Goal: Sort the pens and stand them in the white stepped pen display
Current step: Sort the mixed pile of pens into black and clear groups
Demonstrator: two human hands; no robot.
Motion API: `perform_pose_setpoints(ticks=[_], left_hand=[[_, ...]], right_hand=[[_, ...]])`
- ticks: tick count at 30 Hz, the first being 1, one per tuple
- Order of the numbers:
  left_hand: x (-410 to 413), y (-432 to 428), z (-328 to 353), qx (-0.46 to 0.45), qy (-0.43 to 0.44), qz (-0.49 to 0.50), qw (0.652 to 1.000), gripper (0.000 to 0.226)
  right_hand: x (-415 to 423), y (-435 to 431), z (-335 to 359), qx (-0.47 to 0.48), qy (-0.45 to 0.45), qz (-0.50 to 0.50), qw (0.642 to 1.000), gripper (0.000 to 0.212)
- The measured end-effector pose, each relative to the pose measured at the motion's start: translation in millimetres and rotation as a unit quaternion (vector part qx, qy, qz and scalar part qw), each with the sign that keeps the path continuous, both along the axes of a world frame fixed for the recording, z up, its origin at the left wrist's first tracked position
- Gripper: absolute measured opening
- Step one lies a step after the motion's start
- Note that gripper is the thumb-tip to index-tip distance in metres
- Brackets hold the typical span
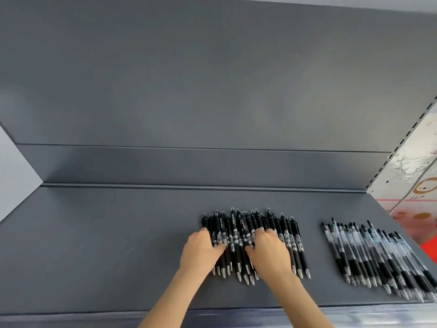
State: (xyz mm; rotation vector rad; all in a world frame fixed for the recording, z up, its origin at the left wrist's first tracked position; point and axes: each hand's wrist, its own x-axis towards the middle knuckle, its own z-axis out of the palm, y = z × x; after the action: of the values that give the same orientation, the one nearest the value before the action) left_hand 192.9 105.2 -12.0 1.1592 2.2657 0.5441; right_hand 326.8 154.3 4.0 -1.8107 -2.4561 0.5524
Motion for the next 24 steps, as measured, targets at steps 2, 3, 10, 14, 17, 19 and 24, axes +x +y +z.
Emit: perform_pose_setpoints(ticks=[2,3,10,14,17,19,24], left_hand=[[1.4,6.7,1.3,-0.014,-0.032,0.012,0.999,0.02],[2.1,9.8,2.3,-0.026,-0.035,0.016,0.999,0.021],[1.7,30.1,4.8,-0.087,0.038,0.021,0.995,0.025],[-4.2,32.8,4.6,-0.107,0.068,-0.003,0.992,0.006],[-10.1,28.6,5.1,-0.118,0.075,0.005,0.99,0.012],[-16.3,22.1,3.9,-0.109,0.094,0.02,0.989,0.011],[-35.2,4.4,2.0,-0.036,-0.009,0.024,0.999,0.022]], right_hand=[[-2.4,4.5,1.4,-0.017,0.009,-0.006,1.0,0.023],[-3.2,7.1,1.1,-0.03,0.019,-0.012,0.999,0.033],[2.1,29.3,-5.6,-0.11,0.177,-0.059,0.976,0.038],[10.8,34.6,-8.6,-0.16,0.258,-0.066,0.95,0.028],[15.9,32.2,-4.0,-0.241,0.346,-0.098,0.901,0.017],[18.1,28.4,1.5,-0.294,0.397,-0.111,0.862,0.017],[26.1,21.2,13.3,-0.362,0.467,-0.117,0.798,0.018]])
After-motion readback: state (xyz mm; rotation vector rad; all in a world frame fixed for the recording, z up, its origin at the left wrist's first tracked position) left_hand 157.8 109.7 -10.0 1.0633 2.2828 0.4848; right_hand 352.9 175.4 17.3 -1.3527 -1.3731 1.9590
